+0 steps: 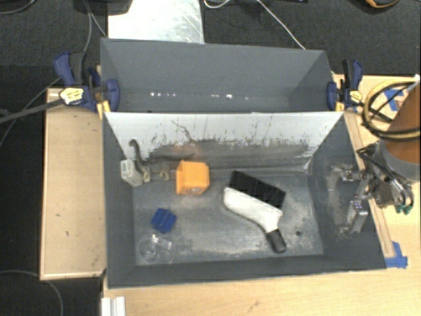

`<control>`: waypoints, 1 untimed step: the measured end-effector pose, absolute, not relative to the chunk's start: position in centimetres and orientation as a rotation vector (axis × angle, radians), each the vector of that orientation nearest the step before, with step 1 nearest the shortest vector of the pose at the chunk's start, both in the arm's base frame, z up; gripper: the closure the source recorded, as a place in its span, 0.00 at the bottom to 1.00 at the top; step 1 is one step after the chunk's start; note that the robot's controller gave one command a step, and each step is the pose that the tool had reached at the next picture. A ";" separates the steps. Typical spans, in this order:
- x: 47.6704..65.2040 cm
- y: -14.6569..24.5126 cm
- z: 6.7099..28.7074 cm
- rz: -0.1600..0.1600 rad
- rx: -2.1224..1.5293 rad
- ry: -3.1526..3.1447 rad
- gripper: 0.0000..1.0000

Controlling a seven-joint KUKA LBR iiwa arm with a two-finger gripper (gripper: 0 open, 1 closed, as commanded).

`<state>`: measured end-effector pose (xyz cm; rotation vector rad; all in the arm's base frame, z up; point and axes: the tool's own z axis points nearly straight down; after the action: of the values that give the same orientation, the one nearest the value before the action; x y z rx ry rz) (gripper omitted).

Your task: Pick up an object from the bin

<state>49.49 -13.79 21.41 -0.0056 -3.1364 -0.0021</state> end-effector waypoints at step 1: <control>49.7 -13.7 21.9 0.001 0.004 -3.145 0.00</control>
Offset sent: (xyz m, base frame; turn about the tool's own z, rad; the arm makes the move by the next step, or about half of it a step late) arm 0.0756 0.0886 -0.1441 -0.1866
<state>49.67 -13.71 21.86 0.0040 -3.1447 0.0008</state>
